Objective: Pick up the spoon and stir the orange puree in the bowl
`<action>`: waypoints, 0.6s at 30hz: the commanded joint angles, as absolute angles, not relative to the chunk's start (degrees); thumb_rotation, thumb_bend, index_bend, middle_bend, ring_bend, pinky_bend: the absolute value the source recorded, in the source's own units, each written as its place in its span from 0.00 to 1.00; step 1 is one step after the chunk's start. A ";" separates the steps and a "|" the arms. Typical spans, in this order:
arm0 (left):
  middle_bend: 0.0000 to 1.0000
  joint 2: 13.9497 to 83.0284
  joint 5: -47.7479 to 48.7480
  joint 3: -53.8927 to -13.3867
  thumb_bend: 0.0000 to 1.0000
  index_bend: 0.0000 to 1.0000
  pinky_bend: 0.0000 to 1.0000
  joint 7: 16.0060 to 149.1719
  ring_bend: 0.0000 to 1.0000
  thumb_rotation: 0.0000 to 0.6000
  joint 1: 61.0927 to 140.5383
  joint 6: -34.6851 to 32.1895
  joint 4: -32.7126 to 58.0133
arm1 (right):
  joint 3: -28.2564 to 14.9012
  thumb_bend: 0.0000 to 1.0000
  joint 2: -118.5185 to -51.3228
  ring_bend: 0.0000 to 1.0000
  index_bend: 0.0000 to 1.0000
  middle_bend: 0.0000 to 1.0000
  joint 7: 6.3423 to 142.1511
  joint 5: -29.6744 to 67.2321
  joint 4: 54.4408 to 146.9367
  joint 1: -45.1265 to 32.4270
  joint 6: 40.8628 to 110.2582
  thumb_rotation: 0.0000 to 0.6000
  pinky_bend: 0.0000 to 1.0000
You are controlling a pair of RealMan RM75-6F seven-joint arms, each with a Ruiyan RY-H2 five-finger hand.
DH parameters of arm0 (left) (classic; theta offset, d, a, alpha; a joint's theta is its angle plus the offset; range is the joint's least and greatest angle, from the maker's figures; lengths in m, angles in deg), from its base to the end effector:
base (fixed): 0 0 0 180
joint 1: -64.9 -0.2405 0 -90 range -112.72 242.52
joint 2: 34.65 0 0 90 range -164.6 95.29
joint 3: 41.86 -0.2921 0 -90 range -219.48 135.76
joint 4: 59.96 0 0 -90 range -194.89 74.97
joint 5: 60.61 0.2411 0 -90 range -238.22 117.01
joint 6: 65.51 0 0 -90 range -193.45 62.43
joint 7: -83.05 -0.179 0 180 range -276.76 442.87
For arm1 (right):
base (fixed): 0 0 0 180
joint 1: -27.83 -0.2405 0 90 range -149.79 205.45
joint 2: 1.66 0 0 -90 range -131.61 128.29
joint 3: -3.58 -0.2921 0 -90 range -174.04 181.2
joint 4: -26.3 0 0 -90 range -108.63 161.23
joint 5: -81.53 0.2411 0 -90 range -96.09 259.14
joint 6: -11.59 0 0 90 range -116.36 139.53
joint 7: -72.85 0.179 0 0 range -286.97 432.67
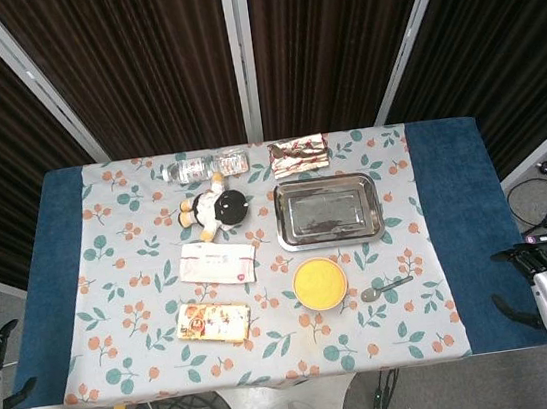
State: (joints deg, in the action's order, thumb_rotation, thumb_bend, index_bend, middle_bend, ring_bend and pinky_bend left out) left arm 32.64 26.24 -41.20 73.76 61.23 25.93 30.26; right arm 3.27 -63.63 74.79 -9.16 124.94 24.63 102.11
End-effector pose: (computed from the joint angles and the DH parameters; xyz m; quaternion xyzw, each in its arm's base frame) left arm -0.3791 0.1574 0.1403 -0.5829 -0.3645 -0.3211 0.6514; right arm -0.3243 -0.1987 0.1520 0.5822 -0.3955 0.4409 0.5571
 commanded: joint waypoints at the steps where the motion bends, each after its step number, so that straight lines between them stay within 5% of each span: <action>1: 0.12 32.76 26.03 -40.80 0.06 0.23 0.13 73.43 0.10 1.00 61.73 25.60 30.30 | 3.07 0.17 -63.87 0.21 0.32 0.36 74.97 -9.20 124.65 24.57 101.89 1.00 0.30; 12: 0.12 32.50 24.52 -39.67 0.06 0.23 0.13 73.18 0.10 1.00 63.33 23.63 31.36 | 1.52 0.16 -65.58 0.28 0.32 0.43 75.14 -9.40 124.29 22.50 99.17 1.00 0.33; 14: 0.12 32.39 24.20 -39.47 0.06 0.23 0.13 73.25 0.10 1.00 63.50 23.44 31.68 | 1.24 0.16 -66.51 0.40 0.32 0.47 74.63 -9.85 124.42 21.24 97.56 1.00 0.46; 18: 0.12 32.17 23.66 -39.02 0.06 0.23 0.13 73.45 0.10 1.00 63.46 23.93 32.31 | 0.80 0.16 -68.93 0.78 0.40 0.75 72.72 -10.40 124.70 17.24 91.64 1.00 0.92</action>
